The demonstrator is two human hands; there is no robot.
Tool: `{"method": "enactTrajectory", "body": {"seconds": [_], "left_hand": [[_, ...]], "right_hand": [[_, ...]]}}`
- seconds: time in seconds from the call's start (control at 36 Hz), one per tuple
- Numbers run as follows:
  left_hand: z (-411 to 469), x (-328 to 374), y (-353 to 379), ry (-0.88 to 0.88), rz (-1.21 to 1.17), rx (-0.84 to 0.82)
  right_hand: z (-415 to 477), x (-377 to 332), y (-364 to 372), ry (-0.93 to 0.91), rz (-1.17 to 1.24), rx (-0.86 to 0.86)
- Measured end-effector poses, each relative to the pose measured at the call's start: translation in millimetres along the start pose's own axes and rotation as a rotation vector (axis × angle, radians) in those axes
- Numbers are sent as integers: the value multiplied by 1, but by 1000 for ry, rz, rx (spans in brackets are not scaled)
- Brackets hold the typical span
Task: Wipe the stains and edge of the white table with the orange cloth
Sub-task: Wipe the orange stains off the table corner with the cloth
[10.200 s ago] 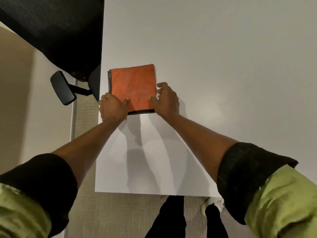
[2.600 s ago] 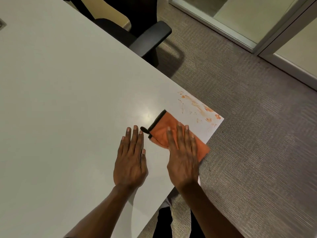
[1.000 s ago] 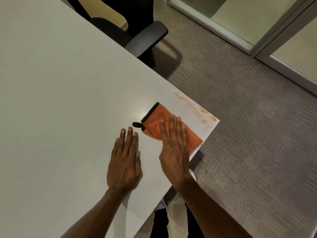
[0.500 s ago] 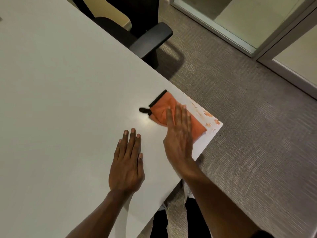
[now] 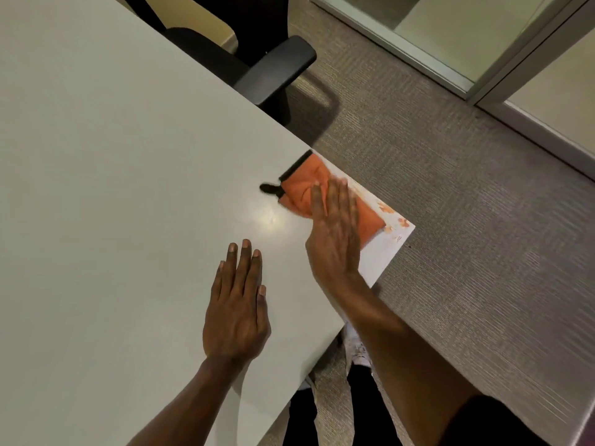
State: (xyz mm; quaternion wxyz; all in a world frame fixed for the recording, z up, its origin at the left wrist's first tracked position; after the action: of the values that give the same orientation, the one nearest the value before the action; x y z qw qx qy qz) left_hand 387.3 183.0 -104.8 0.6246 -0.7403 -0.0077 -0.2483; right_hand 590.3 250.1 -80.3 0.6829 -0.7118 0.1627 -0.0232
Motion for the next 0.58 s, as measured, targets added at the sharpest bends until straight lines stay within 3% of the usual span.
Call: {"method": "enactTrajectory", "body": {"seconds": [0.17, 0.42, 0.58], "left_hand": [[0, 0, 0, 2, 16, 8], [1, 2, -1, -11, 23, -13], [1, 2, -2, -8, 25, -10]], "right_hand": [[-78, 2, 10, -24, -37, -65], [36, 13, 0, 21, 11, -55], [48, 17, -5, 20, 41, -32]]}}
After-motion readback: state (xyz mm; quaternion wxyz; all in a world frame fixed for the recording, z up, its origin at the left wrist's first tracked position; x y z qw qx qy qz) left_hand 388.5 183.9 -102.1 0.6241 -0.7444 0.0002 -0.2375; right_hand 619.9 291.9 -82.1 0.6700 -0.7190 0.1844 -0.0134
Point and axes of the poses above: each hand's wrist, its own z-axis towards the middle knuckle, its own y-axis out of the palm, x = y × z, the point moved 6 cm from there along z, towards the middle knuckle, and after that the axes turned 3 degrees about -z, right-handed, at the moved point
